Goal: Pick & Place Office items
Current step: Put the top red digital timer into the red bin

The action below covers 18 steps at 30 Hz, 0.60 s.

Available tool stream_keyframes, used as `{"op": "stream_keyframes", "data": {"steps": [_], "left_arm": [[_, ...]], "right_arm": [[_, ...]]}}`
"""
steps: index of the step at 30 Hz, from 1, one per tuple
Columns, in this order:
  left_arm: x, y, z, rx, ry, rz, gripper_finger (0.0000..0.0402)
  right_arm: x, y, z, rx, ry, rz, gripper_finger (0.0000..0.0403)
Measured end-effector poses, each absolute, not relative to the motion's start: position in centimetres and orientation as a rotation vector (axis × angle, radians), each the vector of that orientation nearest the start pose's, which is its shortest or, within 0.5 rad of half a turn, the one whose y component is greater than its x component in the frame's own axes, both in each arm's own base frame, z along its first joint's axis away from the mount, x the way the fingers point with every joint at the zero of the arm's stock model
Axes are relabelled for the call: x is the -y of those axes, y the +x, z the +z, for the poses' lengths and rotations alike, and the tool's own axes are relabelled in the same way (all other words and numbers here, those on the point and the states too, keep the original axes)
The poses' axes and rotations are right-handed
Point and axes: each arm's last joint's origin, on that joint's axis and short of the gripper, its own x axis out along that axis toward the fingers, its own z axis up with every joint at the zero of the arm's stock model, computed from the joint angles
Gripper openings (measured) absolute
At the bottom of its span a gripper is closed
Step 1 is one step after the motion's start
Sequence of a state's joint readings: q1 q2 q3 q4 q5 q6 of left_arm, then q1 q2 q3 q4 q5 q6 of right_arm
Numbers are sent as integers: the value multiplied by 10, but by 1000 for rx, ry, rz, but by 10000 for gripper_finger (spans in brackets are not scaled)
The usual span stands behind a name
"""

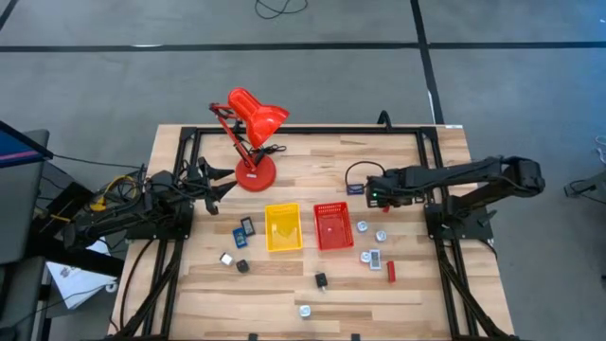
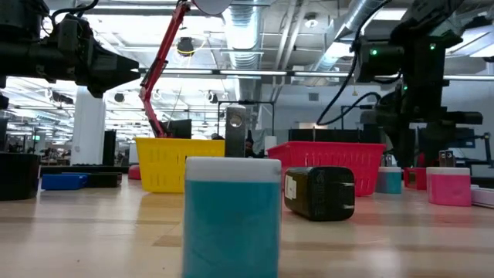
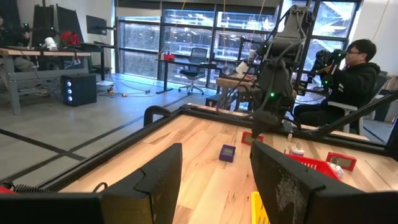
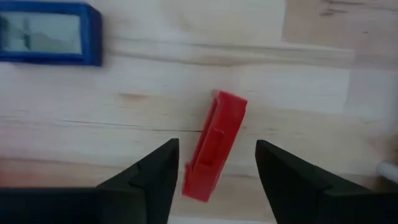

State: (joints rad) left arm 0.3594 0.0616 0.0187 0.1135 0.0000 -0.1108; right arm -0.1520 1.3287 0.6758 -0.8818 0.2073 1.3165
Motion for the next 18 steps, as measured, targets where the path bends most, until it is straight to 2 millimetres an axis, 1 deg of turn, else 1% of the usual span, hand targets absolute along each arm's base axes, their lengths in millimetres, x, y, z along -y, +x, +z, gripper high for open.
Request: {"op": "stream_keyframes", "data": {"steps": [7, 18], "left_arm": [[-35, 94, 176, 89, -97, 355, 186], [-35, 94, 176, 89, -97, 355, 186]], "right_arm": [[39, 191, 151, -1160, 963, -1272, 159], [40, 194, 146, -1184, 939, -1258, 82]]}}
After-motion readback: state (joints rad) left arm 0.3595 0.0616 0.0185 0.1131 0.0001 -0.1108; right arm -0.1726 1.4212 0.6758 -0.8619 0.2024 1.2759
